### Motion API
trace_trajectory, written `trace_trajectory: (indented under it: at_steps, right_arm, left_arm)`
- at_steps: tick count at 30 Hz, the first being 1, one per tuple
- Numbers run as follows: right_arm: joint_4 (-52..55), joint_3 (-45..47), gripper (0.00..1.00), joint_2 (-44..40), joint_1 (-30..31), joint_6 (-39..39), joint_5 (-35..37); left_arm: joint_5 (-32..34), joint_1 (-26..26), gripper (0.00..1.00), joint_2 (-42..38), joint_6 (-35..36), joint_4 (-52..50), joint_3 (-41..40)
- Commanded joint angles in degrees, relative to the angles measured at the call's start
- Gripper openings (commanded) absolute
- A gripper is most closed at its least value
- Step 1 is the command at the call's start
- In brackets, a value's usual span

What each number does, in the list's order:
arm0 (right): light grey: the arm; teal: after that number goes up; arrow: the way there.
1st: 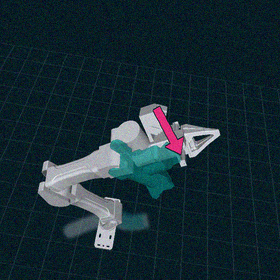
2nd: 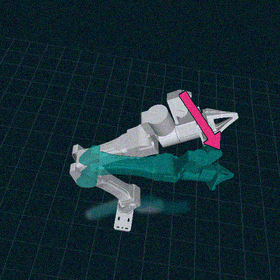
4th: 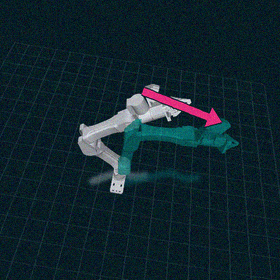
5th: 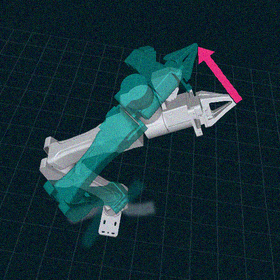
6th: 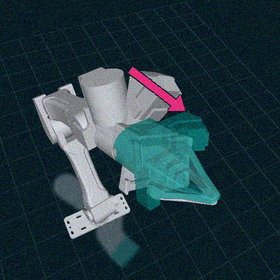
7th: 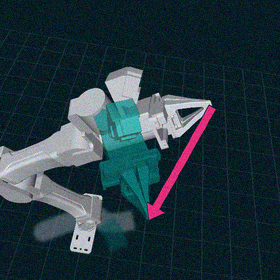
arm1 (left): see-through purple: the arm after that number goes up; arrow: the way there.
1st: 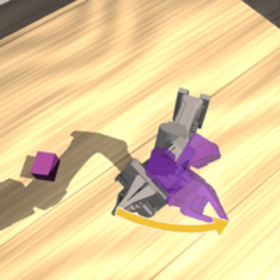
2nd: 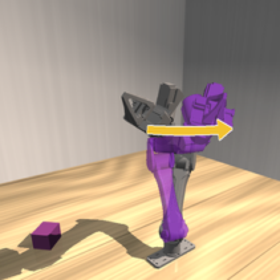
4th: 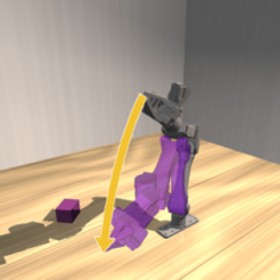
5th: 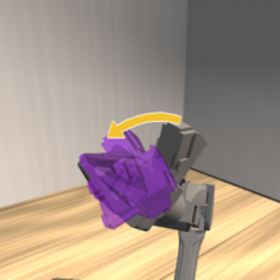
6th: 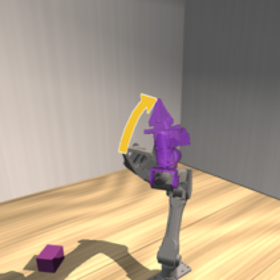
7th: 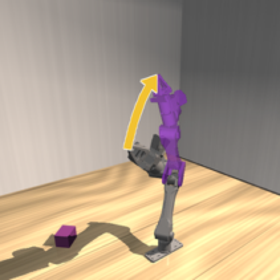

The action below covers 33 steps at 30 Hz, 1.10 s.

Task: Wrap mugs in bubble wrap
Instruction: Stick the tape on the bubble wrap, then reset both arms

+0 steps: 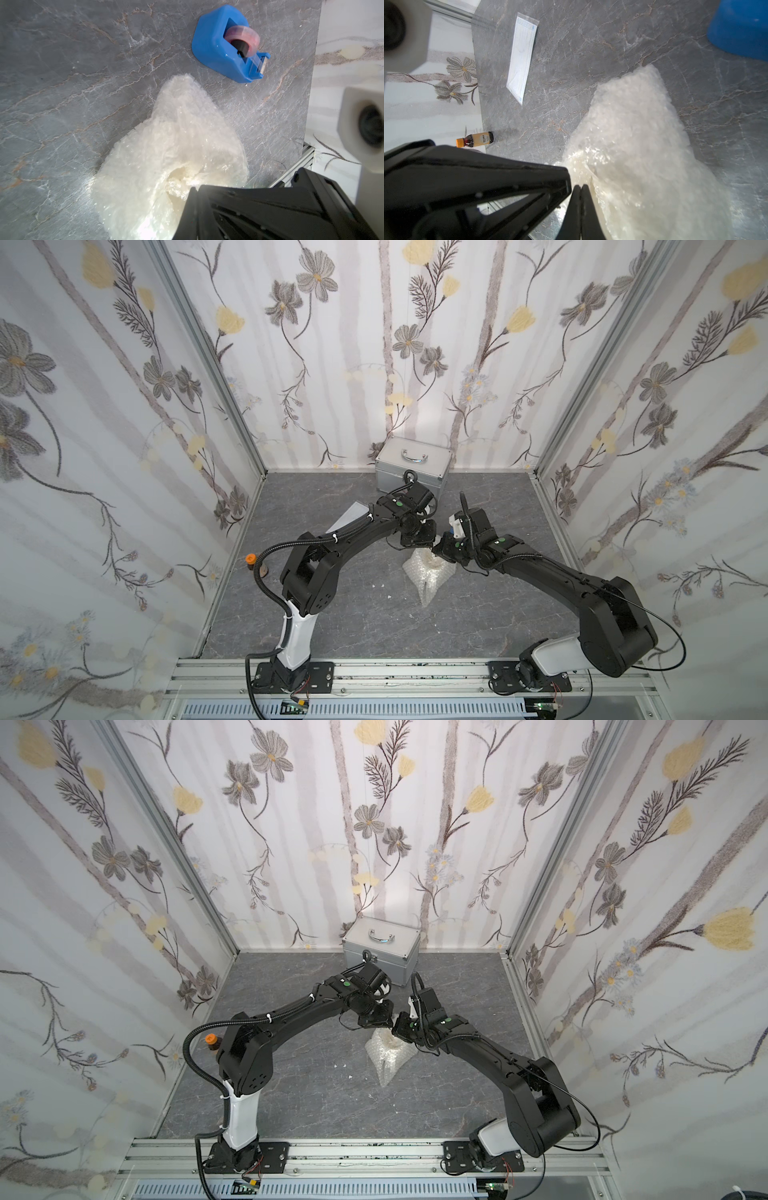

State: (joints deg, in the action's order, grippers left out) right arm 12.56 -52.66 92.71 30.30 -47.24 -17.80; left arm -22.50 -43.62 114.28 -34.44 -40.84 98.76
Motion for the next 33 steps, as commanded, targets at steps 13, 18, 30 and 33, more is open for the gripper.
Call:
trace_trajectory:
  at_steps: [13, 18, 30, 33]
  right_arm:
    - [-0.9, -1.7, 0.0, 3.5, -0.9, 1.7, 0.7]
    - [-0.6, -1.6, 0.02, -0.7, -1.0, 1.7, 0.6]
    - [-2.1, 1.6, 0.45, -15.3, -4.6, 6.3, 6.1]
    - [-2.0, 3.0, 0.73, -20.5, -8.7, 8.9, 7.3]
  left_arm:
    - [3.3, 0.8, 0.02, -4.0, 0.7, -1.5, -2.4]
    - [5.0, 1.1, 0.08, -5.8, 0.7, -1.6, -3.2]
    - [20.2, 2.9, 0.79, -17.9, 1.8, 0.2, -11.4]
    - [26.6, 4.4, 1.0, -22.3, 2.0, 1.5, -15.8]
